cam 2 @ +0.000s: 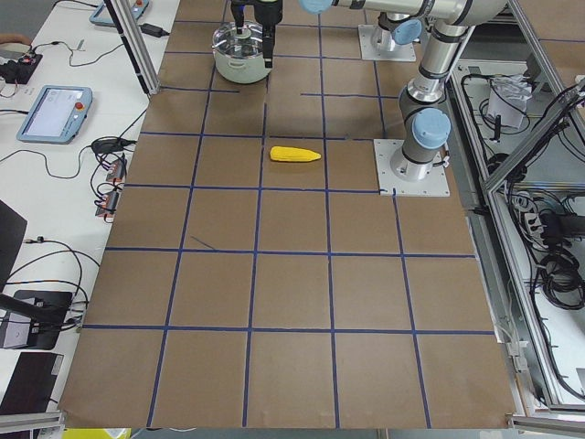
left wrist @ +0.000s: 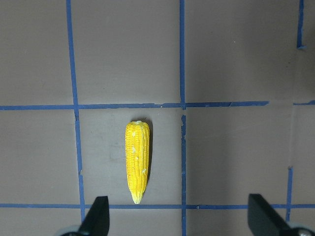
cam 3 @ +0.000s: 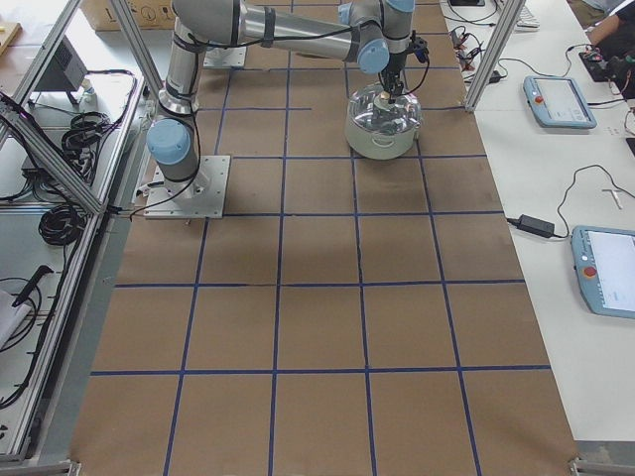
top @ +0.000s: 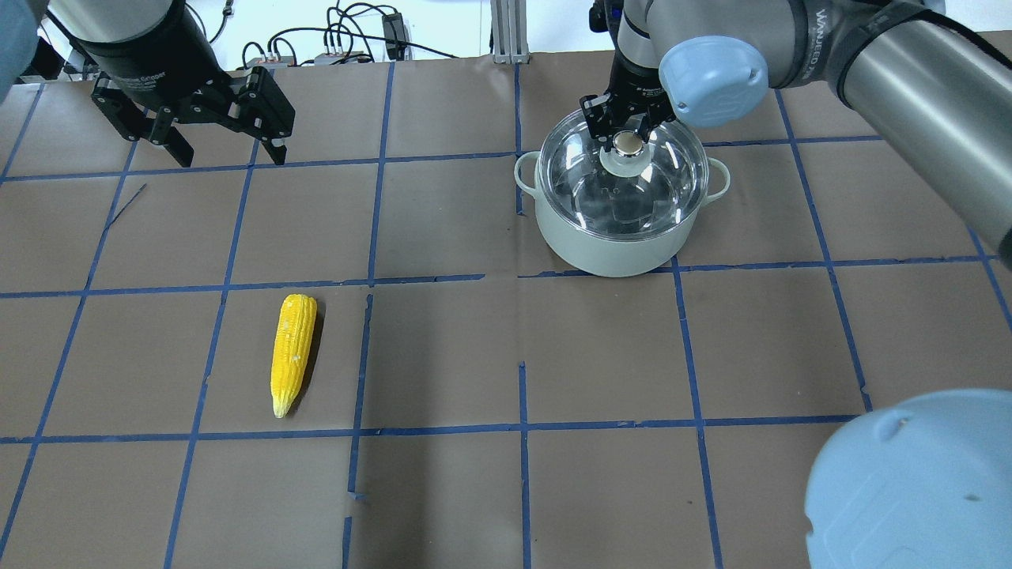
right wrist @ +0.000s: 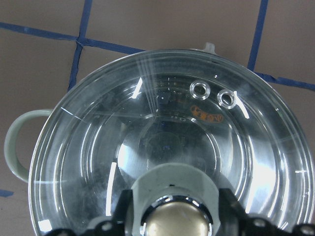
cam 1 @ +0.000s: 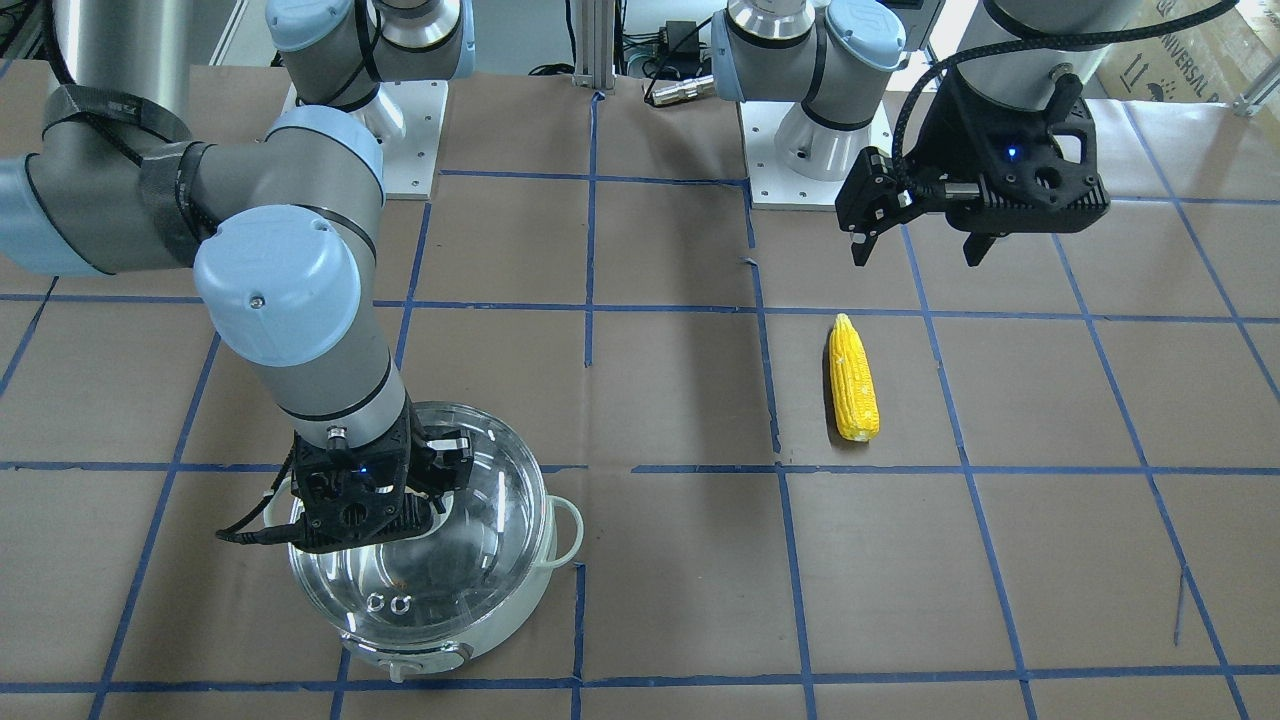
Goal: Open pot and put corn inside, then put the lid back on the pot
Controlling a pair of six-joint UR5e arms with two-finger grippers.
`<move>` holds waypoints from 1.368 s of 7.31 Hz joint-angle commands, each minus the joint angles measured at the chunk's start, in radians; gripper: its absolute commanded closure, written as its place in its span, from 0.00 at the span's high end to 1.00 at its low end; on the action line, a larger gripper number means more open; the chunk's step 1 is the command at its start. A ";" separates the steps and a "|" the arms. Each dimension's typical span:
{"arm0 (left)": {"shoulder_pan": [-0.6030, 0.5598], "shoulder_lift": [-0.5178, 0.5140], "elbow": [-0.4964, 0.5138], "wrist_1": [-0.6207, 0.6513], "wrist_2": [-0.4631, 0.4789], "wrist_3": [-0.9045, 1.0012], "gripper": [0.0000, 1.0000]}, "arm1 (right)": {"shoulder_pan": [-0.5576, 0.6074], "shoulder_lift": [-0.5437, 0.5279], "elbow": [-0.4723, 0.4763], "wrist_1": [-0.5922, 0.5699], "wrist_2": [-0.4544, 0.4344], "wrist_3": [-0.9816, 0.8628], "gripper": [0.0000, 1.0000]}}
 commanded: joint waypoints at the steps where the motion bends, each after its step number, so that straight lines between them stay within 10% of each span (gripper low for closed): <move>1: -0.001 -0.001 0.000 0.000 0.004 0.002 1.00 | 0.002 0.000 -0.003 0.005 -0.002 -0.001 0.40; 6: 0.126 -0.028 -0.205 0.038 -0.002 0.201 1.00 | -0.024 -0.158 -0.067 0.276 -0.002 -0.035 0.38; 10: 0.156 -0.056 -0.616 0.484 0.003 0.217 1.00 | -0.146 -0.341 -0.016 0.484 0.004 -0.096 0.37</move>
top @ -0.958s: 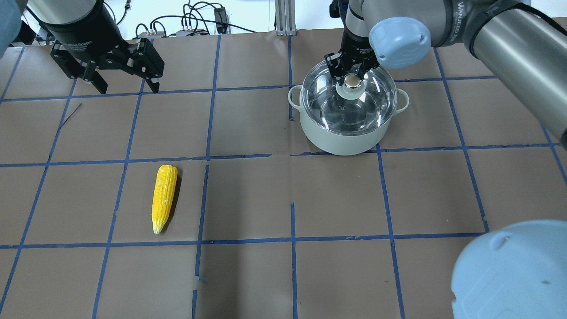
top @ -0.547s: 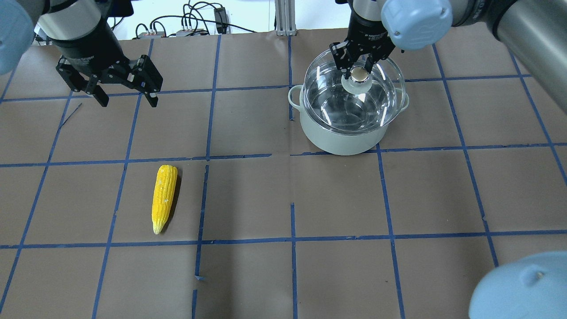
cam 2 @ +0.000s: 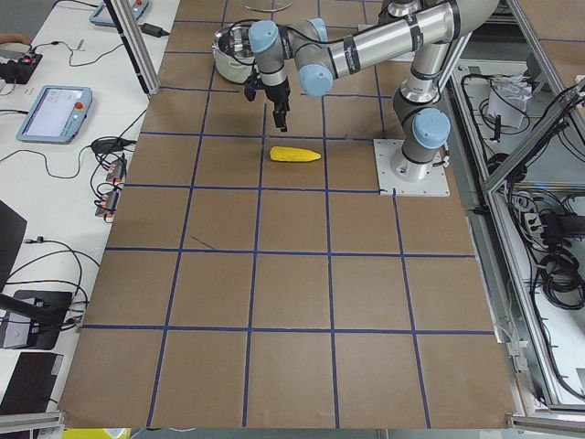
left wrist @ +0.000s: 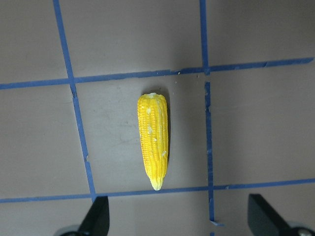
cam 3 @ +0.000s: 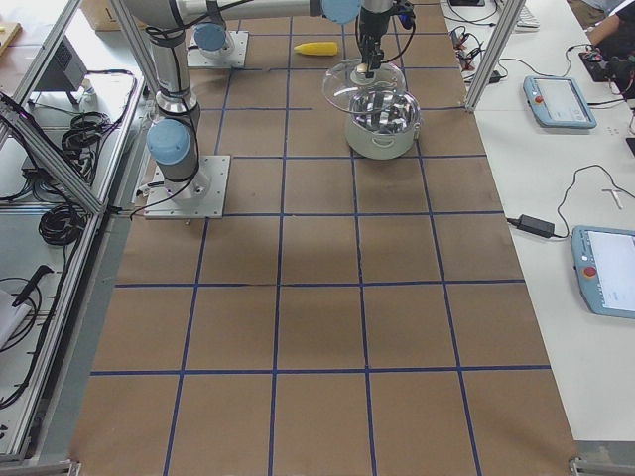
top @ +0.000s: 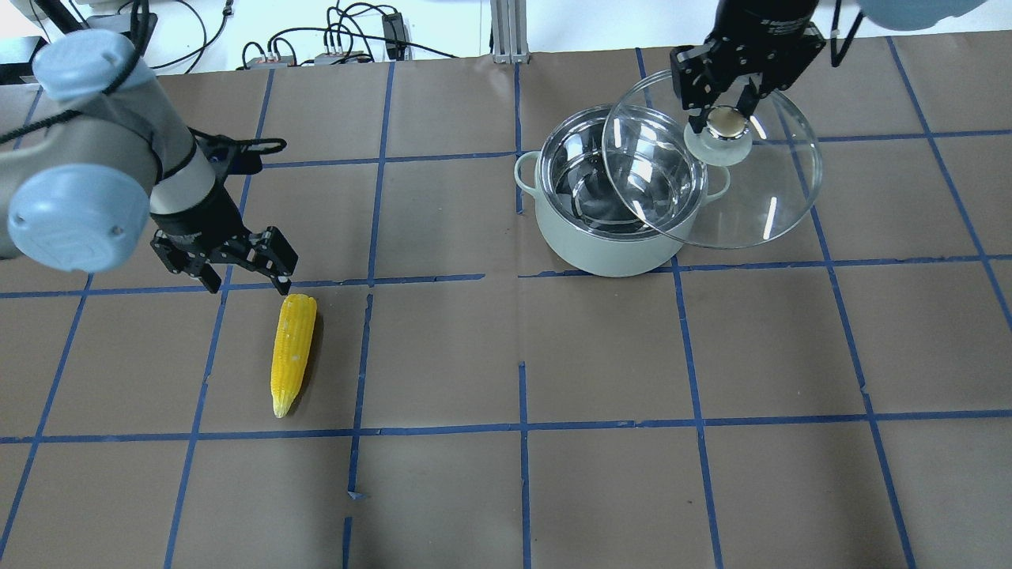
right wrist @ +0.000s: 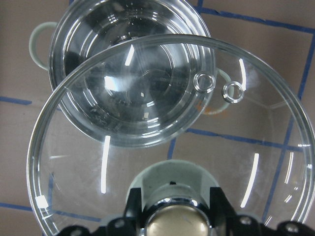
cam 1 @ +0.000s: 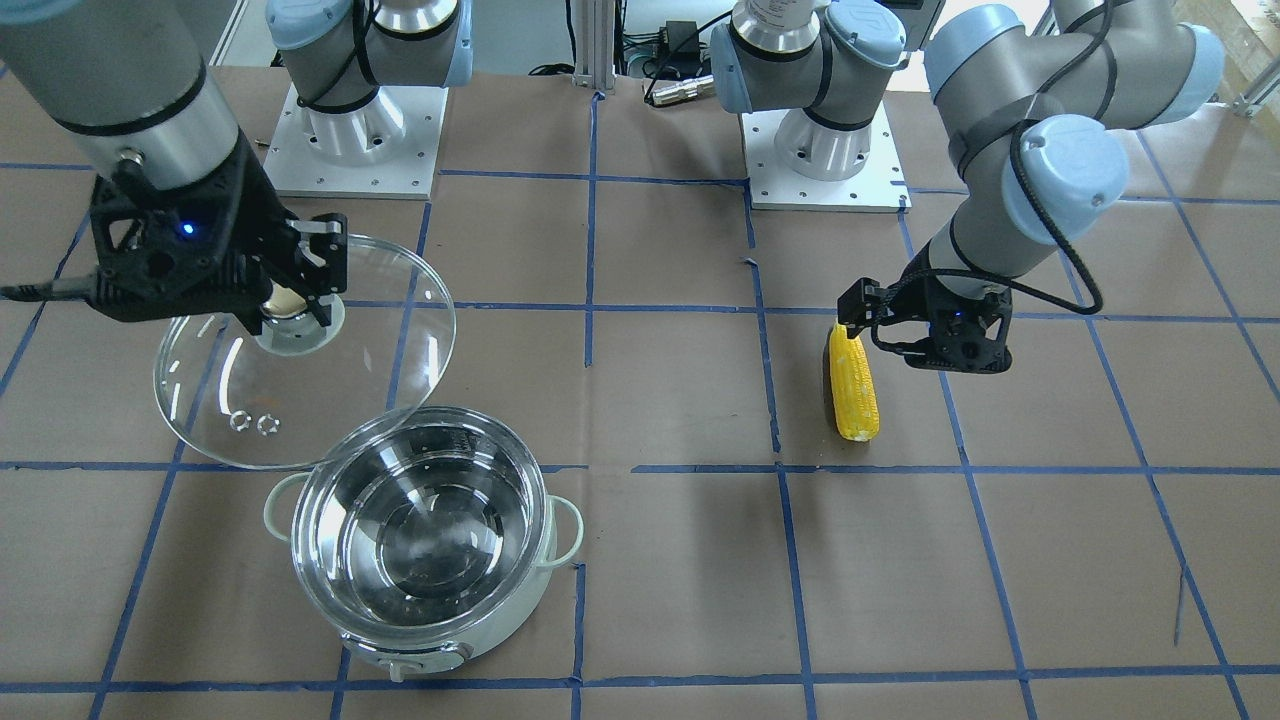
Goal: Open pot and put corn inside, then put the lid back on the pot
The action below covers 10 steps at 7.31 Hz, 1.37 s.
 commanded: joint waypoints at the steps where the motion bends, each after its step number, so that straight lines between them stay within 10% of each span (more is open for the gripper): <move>1: 0.006 -0.044 -0.189 0.304 0.005 0.027 1.00 | -0.034 -0.092 0.079 0.037 -0.005 -0.013 0.37; 4: 0.006 -0.179 -0.234 0.492 0.005 0.038 0.92 | -0.052 -0.134 0.152 0.023 -0.007 -0.019 0.37; 6: 0.003 -0.150 -0.226 0.454 0.009 0.030 0.16 | -0.057 -0.136 0.154 0.026 -0.005 -0.018 0.37; 10: -0.128 -0.106 -0.077 0.294 -0.026 -0.179 0.11 | -0.060 -0.136 0.154 0.038 -0.008 -0.015 0.38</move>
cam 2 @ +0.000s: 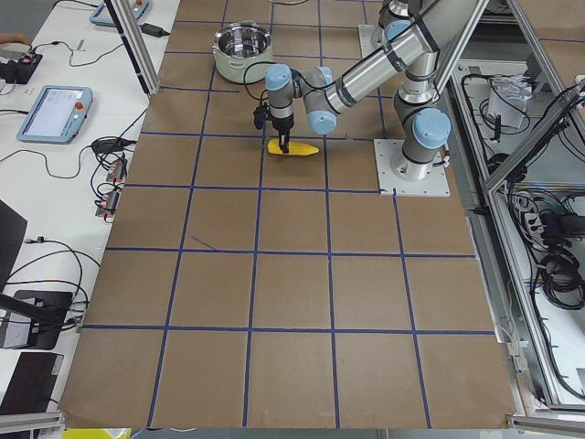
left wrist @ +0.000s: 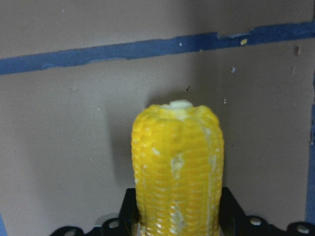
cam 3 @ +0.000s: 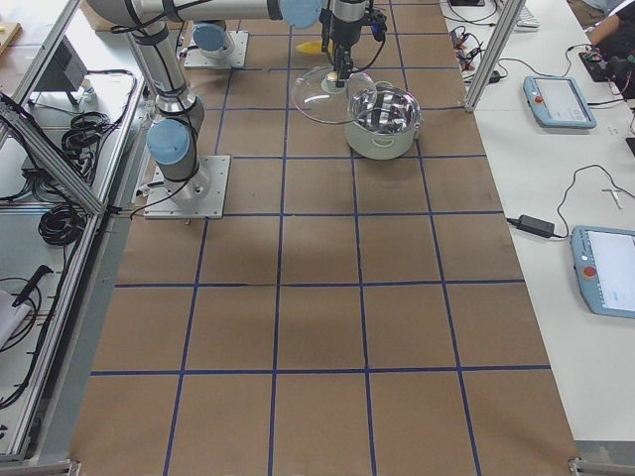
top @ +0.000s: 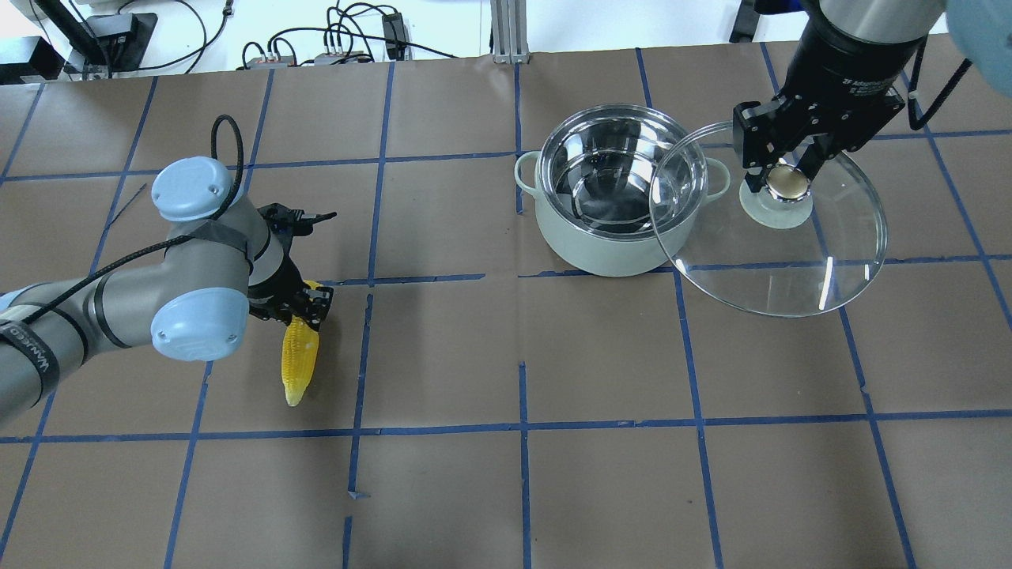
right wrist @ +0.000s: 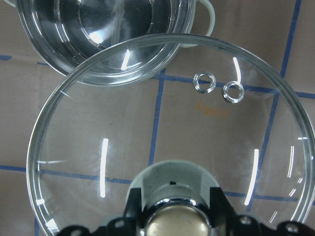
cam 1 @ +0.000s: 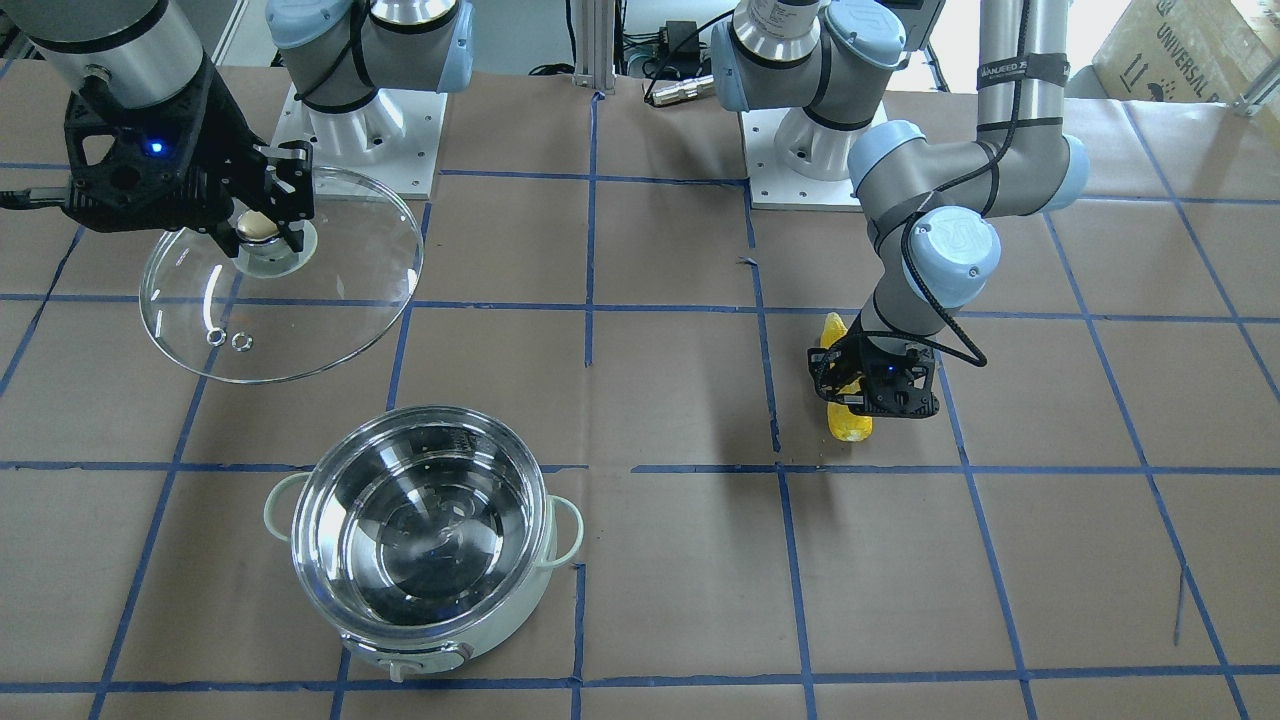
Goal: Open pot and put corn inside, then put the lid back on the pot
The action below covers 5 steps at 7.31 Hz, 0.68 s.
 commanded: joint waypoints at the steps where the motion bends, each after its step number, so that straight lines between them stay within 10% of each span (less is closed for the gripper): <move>1: -0.145 -0.015 0.214 -0.154 -0.059 -0.128 0.11 | -0.002 0.000 0.000 0.005 -0.001 0.002 0.38; 5: -0.417 -0.271 0.810 -0.456 -0.119 -0.343 0.12 | -0.014 -0.002 0.000 0.018 -0.027 0.014 0.34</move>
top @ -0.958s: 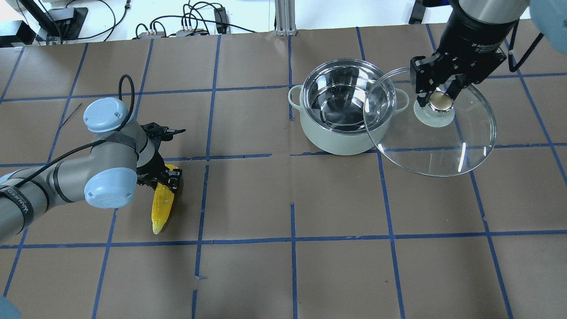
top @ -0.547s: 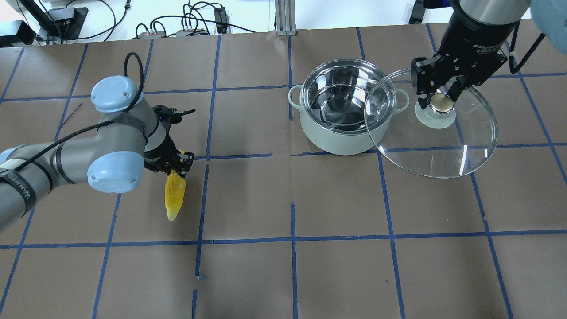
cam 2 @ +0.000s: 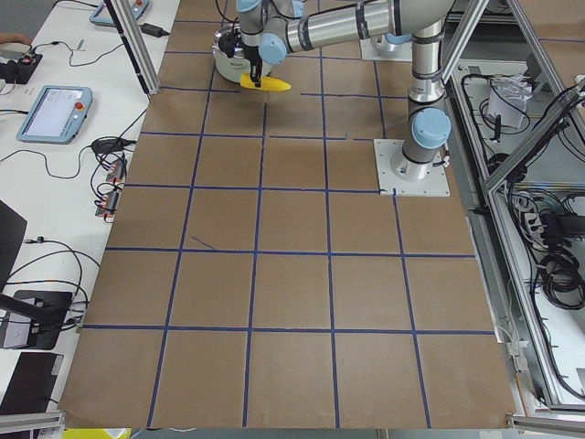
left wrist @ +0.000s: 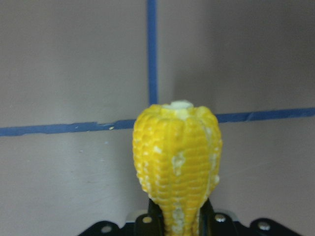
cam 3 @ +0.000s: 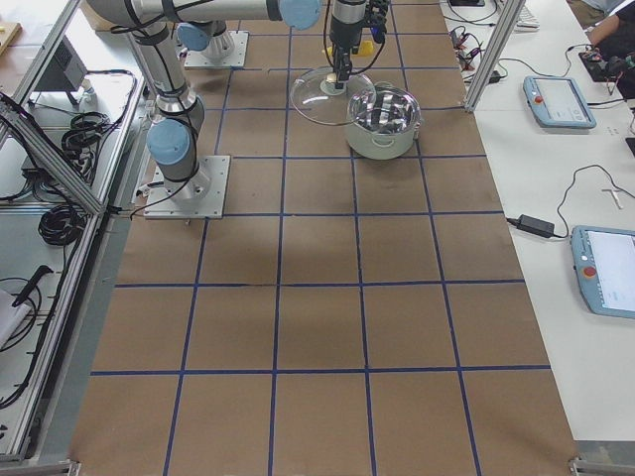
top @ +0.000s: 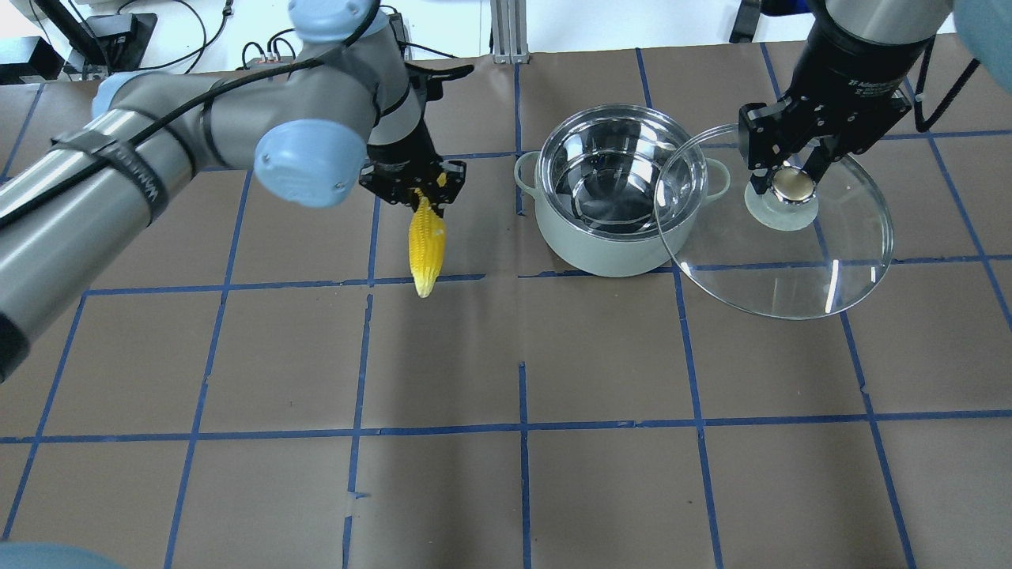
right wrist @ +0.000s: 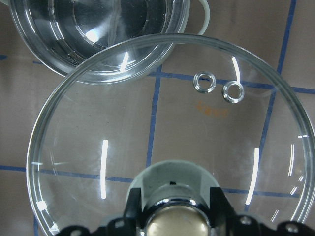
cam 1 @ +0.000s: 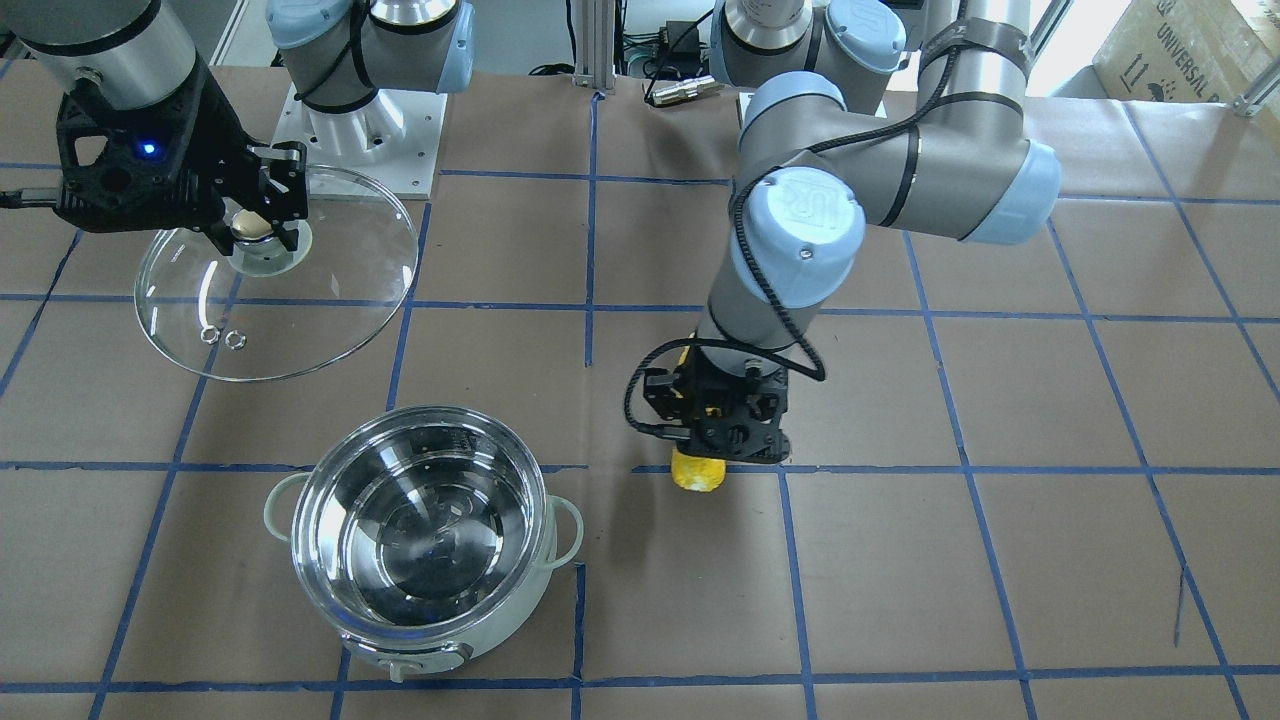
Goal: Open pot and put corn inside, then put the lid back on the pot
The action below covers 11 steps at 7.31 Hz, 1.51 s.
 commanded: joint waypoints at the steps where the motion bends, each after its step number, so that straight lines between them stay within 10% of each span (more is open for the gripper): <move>1: -0.125 -0.174 0.361 -0.145 -0.019 -0.072 0.12 | -0.004 -0.001 0.000 0.009 -0.023 0.009 0.33; 5: -0.228 -0.465 0.776 -0.269 -0.013 -0.130 0.14 | -0.005 -0.002 0.002 0.012 -0.023 0.002 0.33; 9: -0.243 -0.555 0.812 -0.265 0.000 -0.127 0.24 | -0.005 -0.002 0.006 0.012 -0.023 -0.002 0.33; 10: -0.243 -0.570 0.815 -0.263 0.009 -0.129 0.36 | -0.005 -0.002 0.006 0.012 -0.023 -0.004 0.33; 11: -0.243 -0.569 0.816 -0.263 0.009 -0.135 0.99 | -0.005 -0.002 0.006 0.012 -0.023 -0.004 0.33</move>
